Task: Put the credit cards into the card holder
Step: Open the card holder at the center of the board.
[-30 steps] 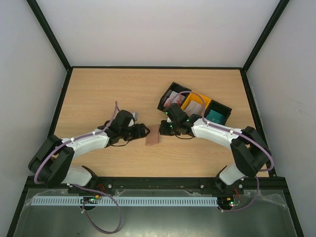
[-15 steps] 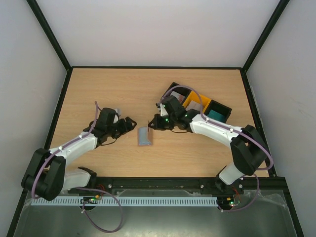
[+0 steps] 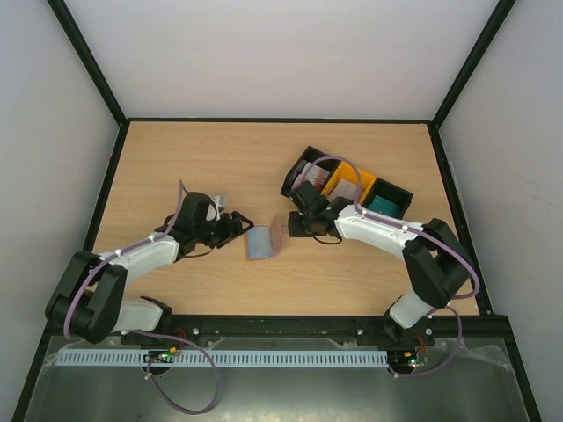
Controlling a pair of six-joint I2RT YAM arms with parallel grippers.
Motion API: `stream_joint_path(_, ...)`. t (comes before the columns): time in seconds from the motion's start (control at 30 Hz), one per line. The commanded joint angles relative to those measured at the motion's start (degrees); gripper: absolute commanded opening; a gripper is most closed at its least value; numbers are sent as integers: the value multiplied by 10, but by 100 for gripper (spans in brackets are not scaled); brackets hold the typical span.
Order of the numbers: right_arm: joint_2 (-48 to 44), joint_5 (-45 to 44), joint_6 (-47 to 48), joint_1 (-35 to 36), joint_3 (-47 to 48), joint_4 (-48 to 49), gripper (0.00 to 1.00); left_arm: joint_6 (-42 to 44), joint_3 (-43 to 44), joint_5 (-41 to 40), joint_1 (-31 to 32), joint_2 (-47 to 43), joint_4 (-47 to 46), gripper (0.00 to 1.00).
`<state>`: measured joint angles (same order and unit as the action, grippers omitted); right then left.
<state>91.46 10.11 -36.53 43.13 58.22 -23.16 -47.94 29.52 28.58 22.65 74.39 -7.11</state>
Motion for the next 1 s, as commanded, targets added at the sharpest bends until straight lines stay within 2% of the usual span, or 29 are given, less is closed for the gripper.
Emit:
stream_joint_path(0.0,-3,-121,11,-2,-21,-50,2,-13,-7,42,19,36,-44,72)
stream_joint_path(0.2,18,-187,6,-2,-26,-79,2,-41,-5,64,47,69,-97,66)
stream_joint_path(0.37,22,-174,5,-2,-35,-63,2,-50,2,62,60,91,-100,61)
stream_joint_path(0.67,26,-145,4,-2,-59,-35,2,-57,20,71,77,130,-120,61)
stream_joint_path(0.97,23,-118,3,-2,-73,-16,2,-50,55,81,96,185,-141,51)
